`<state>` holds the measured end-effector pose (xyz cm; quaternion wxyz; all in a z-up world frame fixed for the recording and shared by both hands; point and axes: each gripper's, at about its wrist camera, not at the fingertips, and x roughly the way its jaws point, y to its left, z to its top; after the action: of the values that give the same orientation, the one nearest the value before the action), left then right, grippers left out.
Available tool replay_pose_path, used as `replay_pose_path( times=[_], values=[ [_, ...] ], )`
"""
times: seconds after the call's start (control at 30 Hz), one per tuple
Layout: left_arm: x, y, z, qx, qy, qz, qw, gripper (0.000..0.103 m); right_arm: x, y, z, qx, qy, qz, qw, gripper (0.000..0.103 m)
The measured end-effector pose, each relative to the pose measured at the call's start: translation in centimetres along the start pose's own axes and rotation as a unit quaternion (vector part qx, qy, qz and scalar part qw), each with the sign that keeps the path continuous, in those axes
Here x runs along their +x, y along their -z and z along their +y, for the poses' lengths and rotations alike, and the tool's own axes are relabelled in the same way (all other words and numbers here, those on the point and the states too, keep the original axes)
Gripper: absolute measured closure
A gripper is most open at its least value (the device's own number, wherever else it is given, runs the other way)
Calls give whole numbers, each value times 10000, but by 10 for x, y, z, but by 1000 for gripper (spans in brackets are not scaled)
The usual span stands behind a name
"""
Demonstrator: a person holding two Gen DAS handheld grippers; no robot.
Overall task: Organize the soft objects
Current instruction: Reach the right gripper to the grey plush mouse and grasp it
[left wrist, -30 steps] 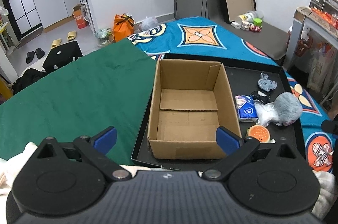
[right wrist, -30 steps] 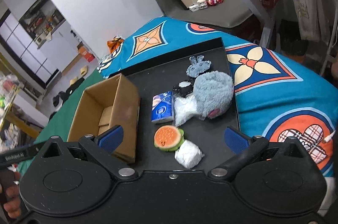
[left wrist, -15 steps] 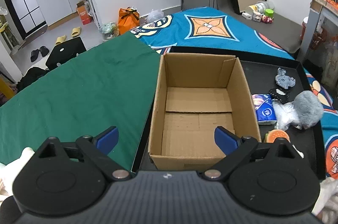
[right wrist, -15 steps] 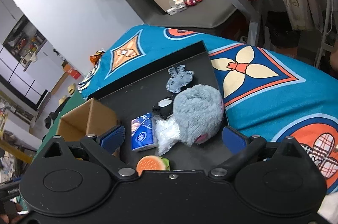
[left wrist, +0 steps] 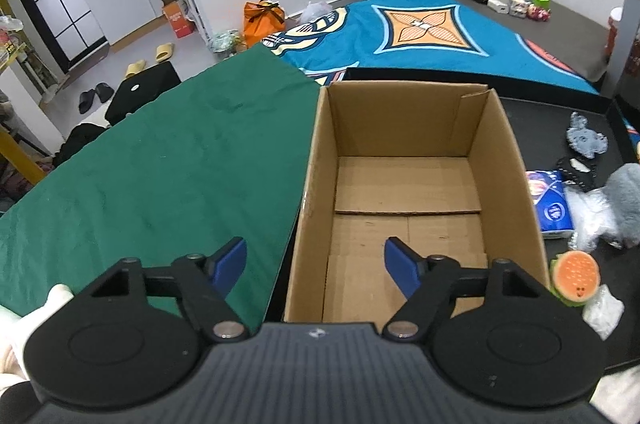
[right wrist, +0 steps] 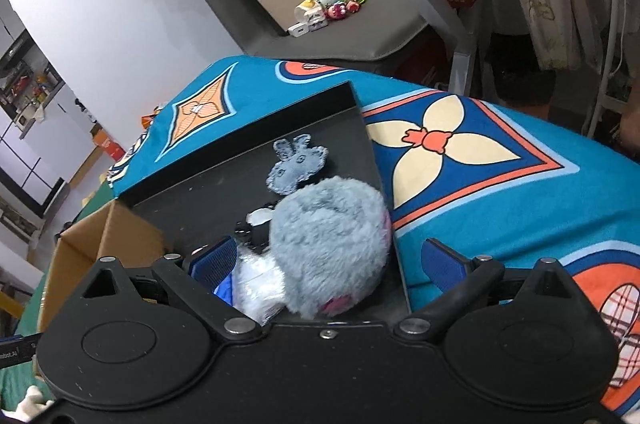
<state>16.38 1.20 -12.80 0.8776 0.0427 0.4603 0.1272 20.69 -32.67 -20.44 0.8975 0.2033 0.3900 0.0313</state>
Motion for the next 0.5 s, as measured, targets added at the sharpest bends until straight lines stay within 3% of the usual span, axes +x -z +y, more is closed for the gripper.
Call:
replay_pose_path(
  times=[0.43,0.5],
  values=[
    [24,-2,-13,205,-458,77,9987,44,22,10,11,-420,191,-222,9987,3],
    [28,-2,-14,257,-494,115,9984,52,27,14,15,-585,241,-177,9978,5]
  ],
)
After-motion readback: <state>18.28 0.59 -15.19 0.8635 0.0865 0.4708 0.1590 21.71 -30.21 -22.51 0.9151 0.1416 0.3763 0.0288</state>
